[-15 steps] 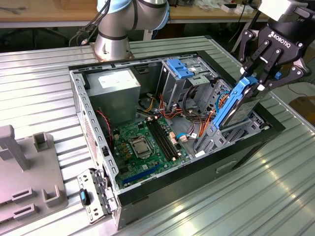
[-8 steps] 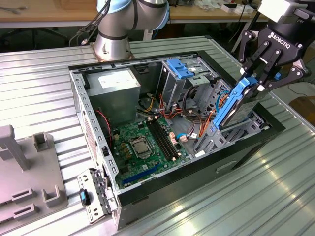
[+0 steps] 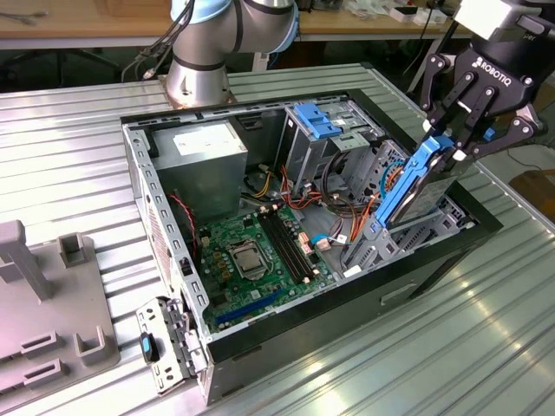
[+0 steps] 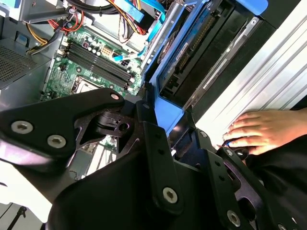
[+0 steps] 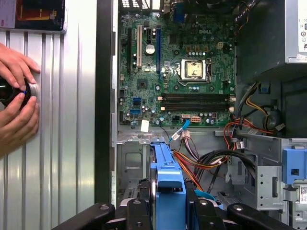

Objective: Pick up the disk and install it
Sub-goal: 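Insert the disk into the insertion slot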

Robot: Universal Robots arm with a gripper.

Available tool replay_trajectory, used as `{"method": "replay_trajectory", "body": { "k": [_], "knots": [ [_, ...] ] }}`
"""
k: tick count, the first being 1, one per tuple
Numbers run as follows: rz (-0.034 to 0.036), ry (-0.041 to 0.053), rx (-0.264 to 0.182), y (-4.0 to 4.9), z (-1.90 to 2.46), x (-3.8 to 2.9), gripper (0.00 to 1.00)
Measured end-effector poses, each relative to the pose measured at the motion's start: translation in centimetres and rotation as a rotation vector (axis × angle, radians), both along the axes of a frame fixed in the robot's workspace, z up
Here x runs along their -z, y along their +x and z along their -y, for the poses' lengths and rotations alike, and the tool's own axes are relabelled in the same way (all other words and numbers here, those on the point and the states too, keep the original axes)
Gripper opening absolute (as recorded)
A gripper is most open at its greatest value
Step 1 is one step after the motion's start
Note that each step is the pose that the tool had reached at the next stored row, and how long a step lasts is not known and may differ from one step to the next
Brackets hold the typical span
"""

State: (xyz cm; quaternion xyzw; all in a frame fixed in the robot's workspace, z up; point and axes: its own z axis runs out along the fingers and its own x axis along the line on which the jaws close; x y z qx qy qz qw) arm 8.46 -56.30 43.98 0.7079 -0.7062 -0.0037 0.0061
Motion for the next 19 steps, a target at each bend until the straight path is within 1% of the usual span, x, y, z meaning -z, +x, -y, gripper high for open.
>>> {"method": "replay_trajectory", "body": {
  "k": [8, 19],
  "knots": [
    [0.0000, -0.0001, 0.000, 0.00, 0.00, 0.27, 0.37],
    [0.0000, -0.0001, 0.000, 0.00, 0.00, 0.84, 0.37]
  ]
}}
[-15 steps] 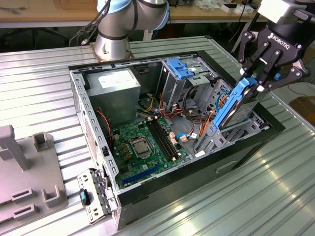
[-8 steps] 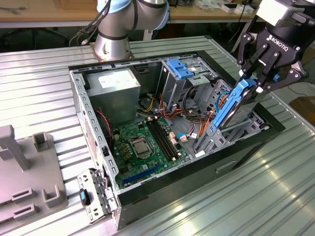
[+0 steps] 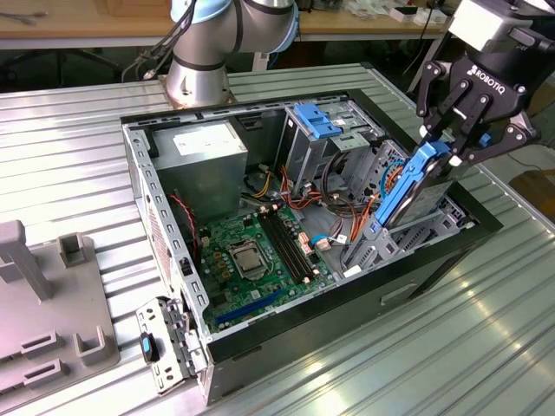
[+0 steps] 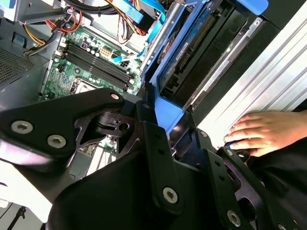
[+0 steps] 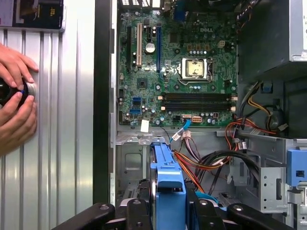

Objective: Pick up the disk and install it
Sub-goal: 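Insert the disk into the insertion slot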

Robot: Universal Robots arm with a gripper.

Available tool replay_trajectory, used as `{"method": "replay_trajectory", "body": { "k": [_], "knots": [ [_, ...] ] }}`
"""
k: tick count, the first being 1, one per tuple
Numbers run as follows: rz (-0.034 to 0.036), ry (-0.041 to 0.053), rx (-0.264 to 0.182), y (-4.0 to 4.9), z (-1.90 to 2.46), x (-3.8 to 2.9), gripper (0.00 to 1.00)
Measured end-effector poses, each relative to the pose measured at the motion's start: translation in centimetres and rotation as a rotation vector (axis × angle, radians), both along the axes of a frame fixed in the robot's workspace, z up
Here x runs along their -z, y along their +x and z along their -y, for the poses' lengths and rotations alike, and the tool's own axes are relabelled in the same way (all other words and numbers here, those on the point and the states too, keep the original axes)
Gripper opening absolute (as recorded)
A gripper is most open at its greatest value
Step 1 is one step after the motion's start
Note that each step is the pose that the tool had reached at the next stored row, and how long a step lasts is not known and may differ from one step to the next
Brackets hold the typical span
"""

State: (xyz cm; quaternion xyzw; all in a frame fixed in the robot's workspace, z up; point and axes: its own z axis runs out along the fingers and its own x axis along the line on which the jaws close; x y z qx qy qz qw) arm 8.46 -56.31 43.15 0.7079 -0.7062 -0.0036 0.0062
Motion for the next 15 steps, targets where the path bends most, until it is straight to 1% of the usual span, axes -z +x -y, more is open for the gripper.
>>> {"method": "replay_trajectory", "body": {
  "k": [15],
  "knots": [
    [0.0000, 0.0000, 0.000, 0.00, 0.00, 0.66, 0.37]
  ]
}}
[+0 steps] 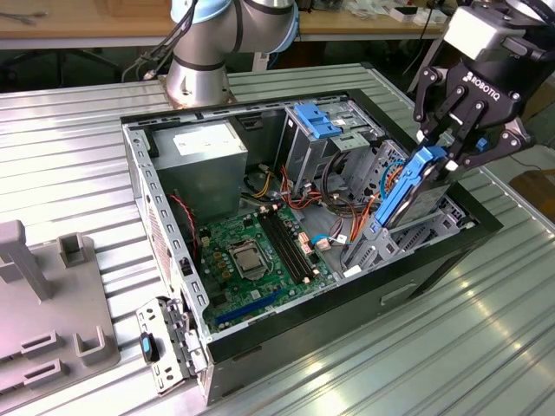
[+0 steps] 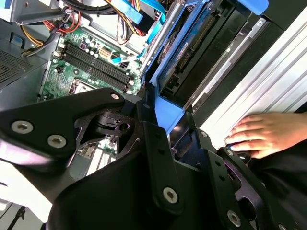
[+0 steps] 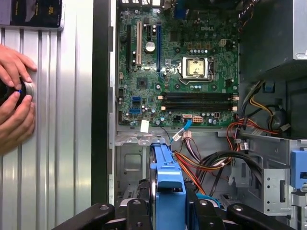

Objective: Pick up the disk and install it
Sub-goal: 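Insert the disk into the insertion slot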

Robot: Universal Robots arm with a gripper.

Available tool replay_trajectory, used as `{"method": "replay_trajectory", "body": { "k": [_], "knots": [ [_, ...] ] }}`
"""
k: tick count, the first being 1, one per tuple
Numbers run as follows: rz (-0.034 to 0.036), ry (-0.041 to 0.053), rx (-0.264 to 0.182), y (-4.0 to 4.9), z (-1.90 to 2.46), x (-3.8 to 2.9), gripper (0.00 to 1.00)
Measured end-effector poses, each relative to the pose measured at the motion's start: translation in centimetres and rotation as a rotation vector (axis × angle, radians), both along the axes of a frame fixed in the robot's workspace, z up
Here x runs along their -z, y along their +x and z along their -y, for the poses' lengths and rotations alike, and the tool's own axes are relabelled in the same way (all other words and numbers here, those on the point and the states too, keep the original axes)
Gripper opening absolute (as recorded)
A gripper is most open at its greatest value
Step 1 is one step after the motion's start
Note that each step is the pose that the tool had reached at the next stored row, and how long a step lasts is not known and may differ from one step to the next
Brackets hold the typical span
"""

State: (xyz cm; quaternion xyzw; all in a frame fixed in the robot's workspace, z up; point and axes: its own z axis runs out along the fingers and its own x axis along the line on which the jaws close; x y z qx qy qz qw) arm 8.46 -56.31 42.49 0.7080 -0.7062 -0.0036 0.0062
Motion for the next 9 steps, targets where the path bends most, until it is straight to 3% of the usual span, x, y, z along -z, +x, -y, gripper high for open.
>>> {"method": "replay_trajectory", "body": {
  "k": [9],
  "knots": [
    [0.0000, 0.0000, 0.000, 0.00, 0.00, 0.49, 0.37]
  ]
}}
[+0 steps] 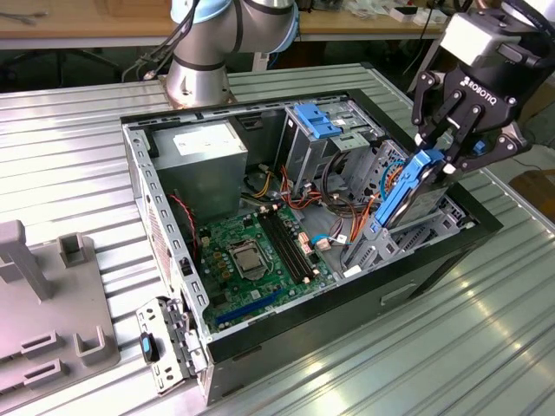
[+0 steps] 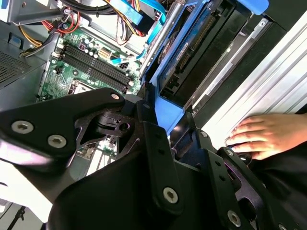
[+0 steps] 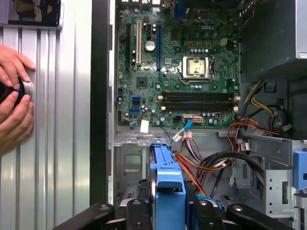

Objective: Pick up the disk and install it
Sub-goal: 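Insert the disk into the insertion slot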

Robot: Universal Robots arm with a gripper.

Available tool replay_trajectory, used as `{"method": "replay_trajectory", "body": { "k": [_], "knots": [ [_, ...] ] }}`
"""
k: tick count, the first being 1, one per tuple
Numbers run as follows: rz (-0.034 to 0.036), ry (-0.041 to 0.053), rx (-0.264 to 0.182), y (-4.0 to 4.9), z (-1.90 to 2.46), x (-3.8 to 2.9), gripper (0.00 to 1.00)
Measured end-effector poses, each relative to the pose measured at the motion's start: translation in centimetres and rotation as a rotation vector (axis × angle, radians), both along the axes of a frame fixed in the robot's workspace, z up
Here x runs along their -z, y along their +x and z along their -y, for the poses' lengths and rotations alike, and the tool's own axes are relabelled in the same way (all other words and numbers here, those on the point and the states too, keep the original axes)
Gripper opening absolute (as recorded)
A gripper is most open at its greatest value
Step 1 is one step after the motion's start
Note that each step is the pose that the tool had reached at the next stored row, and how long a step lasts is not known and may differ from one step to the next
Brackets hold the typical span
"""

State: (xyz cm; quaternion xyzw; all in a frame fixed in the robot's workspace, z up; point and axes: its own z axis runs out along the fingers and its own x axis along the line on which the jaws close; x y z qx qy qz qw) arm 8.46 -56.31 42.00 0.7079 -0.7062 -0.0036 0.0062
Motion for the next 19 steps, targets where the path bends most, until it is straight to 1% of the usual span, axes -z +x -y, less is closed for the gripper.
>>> {"method": "replay_trajectory", "body": {
  "k": [19],
  "knots": [
    [0.0000, 0.0000, 0.000, 0.00, 0.00, 0.97, 0.37]
  ]
}}
